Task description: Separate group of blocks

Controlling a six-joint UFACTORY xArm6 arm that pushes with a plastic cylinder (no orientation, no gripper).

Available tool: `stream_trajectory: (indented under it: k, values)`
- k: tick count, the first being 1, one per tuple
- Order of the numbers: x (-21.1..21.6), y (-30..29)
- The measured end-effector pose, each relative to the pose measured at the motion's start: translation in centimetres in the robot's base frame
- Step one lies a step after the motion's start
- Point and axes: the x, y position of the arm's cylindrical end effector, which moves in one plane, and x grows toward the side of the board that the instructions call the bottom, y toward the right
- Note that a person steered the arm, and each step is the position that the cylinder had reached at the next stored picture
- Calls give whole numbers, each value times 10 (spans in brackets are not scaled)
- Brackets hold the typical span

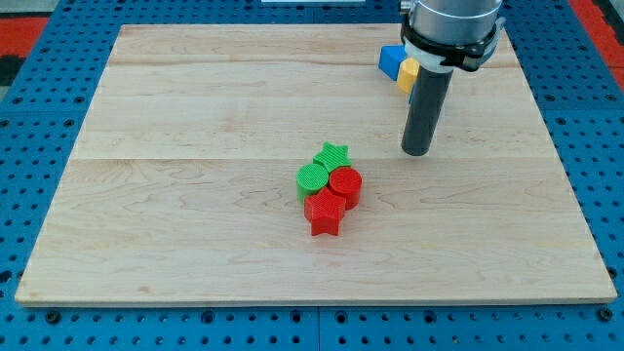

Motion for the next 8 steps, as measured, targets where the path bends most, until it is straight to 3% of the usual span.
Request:
stream_trajectory:
  k: [3, 4, 7, 8]
  values:
    - [1, -2]
    - [29, -4]
    - [53, -116]
    - [53, -112]
